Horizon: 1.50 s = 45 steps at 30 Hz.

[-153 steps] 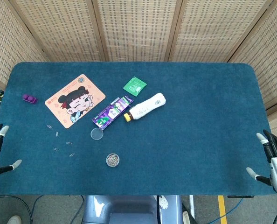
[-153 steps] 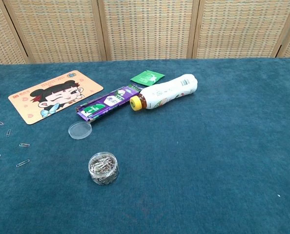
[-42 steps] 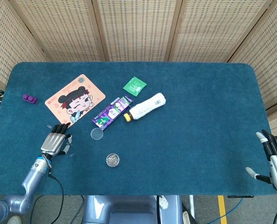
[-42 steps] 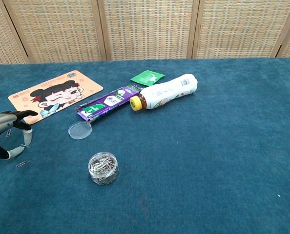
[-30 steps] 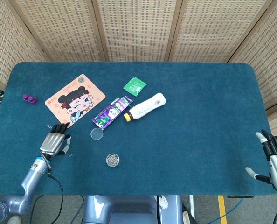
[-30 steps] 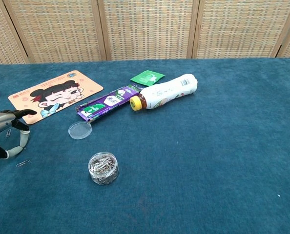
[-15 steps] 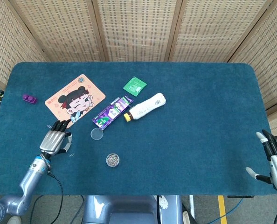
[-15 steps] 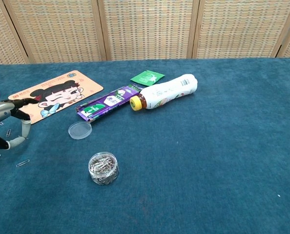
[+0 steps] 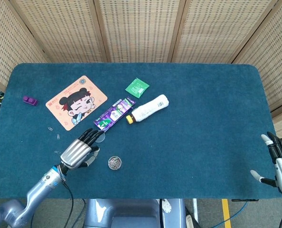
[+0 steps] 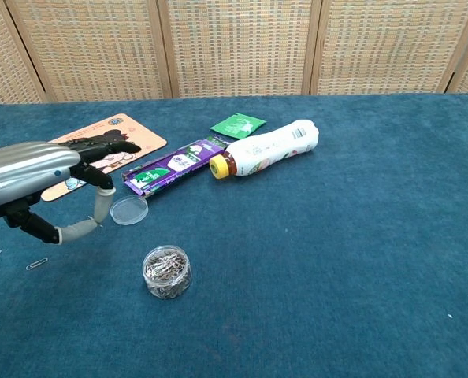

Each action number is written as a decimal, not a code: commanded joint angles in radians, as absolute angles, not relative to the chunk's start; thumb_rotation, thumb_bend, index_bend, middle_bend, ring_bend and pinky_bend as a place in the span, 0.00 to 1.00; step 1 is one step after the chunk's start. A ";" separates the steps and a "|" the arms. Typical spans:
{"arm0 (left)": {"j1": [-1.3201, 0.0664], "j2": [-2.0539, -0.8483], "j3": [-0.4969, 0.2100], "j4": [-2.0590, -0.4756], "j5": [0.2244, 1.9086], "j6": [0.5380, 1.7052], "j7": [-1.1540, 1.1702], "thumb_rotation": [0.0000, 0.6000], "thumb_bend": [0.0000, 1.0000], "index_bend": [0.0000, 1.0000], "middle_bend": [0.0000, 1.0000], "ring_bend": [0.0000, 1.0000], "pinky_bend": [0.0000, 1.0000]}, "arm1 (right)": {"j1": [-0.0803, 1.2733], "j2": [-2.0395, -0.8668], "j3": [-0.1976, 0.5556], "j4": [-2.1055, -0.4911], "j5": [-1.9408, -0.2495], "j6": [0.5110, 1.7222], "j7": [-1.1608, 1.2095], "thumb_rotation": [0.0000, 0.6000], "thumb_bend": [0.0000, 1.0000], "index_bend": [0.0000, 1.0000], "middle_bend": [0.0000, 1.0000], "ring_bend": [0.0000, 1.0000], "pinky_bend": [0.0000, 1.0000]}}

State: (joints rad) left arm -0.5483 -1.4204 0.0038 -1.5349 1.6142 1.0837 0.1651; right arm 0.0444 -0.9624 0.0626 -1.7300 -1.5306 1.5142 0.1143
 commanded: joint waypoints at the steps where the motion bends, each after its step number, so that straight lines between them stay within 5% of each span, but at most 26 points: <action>1: -0.577 -1.445 -0.003 -1.555 1.594 1.038 0.218 1.00 0.45 0.86 0.00 0.00 0.00 | 0.045 -0.963 0.063 -1.730 -1.532 1.515 0.115 1.00 0.00 0.00 0.00 0.00 0.00; 21: -0.627 -1.590 -0.014 -1.508 1.492 0.950 0.322 1.00 0.45 0.85 0.00 0.00 0.00 | 0.043 -0.958 0.063 -1.726 -1.530 1.516 0.128 1.00 0.00 0.00 0.00 0.00 0.00; 23: -0.627 -1.593 -0.014 -1.507 1.490 0.953 0.318 1.00 0.45 0.78 0.00 0.00 0.00 | 0.044 -0.957 0.064 -1.725 -1.529 1.516 0.132 1.00 0.00 0.00 0.00 0.00 0.00; 28: -0.629 -1.593 -0.015 -1.510 1.491 0.961 0.306 1.00 0.29 0.41 0.00 0.00 0.00 | 0.044 -0.956 0.064 -1.724 -1.529 1.516 0.136 1.00 0.00 0.00 0.00 0.00 0.00; 31: -0.629 -1.587 -0.012 -1.514 1.499 0.969 0.292 1.00 0.23 0.34 0.00 0.00 0.00 | 0.043 -0.956 0.064 -1.724 -1.530 1.517 0.136 1.00 0.00 0.00 0.00 0.00 0.00; 39: -0.619 -1.537 -0.012 -1.551 1.518 1.016 0.261 1.00 0.21 0.33 0.00 0.00 0.00 | 0.043 -0.957 0.063 -1.725 -1.532 1.517 0.134 1.00 0.00 0.00 0.00 0.00 0.00; 45: -0.587 -1.476 -0.001 -1.562 1.513 1.061 0.272 1.00 0.21 0.44 0.00 0.00 0.00 | 0.042 -0.956 0.063 -1.727 -1.533 1.520 0.134 1.00 0.00 0.00 0.00 0.00 0.00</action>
State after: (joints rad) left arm -0.5961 -1.4882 -0.0054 -1.5590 1.5171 1.0523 0.2670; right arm 0.0421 -0.9559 0.0629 -1.7270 -1.5331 1.5198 0.1336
